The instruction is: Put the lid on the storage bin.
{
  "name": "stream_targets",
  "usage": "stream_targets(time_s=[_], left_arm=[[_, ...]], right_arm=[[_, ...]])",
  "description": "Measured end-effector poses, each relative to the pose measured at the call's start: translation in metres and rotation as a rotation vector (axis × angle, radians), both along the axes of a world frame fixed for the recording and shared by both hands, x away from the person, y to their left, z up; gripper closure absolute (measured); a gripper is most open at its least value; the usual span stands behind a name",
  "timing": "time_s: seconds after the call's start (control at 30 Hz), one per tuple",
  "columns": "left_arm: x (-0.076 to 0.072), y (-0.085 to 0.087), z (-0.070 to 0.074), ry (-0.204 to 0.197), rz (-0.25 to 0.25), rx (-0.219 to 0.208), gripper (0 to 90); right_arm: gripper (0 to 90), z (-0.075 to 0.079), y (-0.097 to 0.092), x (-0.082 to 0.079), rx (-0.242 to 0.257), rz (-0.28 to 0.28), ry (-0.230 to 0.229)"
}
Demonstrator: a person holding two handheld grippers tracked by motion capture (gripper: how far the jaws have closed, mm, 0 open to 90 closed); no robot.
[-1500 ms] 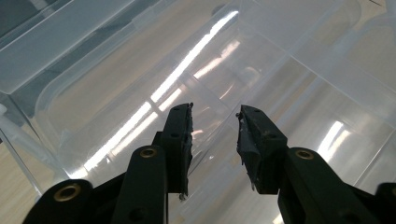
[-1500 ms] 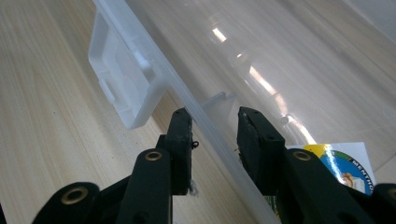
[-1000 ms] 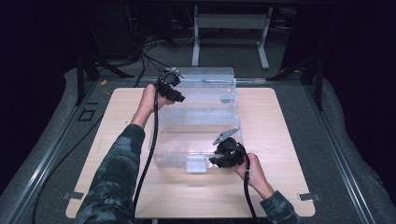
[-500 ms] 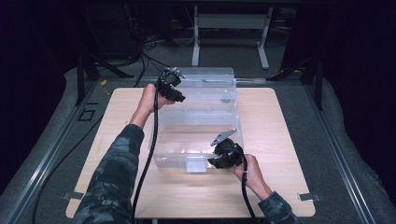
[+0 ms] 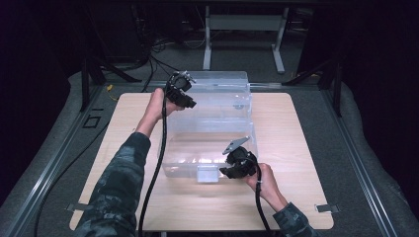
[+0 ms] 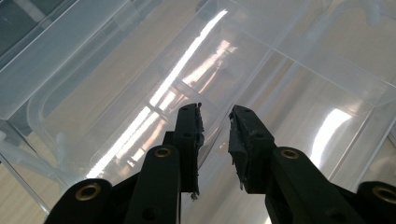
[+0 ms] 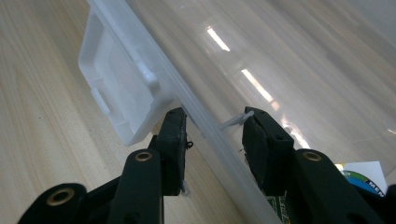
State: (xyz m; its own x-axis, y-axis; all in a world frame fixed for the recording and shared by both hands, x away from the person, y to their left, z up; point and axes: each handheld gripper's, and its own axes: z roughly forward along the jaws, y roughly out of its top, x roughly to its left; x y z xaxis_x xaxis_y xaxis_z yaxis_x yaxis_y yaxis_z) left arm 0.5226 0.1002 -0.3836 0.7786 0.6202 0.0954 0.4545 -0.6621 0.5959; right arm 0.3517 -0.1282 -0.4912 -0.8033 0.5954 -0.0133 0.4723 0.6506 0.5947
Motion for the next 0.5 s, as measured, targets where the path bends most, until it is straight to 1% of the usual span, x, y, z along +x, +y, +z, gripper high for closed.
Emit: stream_targets(time_s=[0.13, 0.37, 0.5], left_arm=[[-0.003, 0.000, 0.002, -0.006, -0.002, -0.002, 72.8], [-0.010, 0.003, 0.003, -0.025, -0.004, -0.031, 73.1], [-0.013, 0.004, 0.005, -0.028, -0.013, -0.026, 73.3]], right_arm=[[60.5, 0.000, 0.000, 0.000, -0.001, -0.002, 0.001], [60.3, 0.000, 0.000, 0.000, -0.004, 0.000, 0.005], [60.4, 0.000, 0.000, 0.000, -0.003, 0.004, 0.003]])
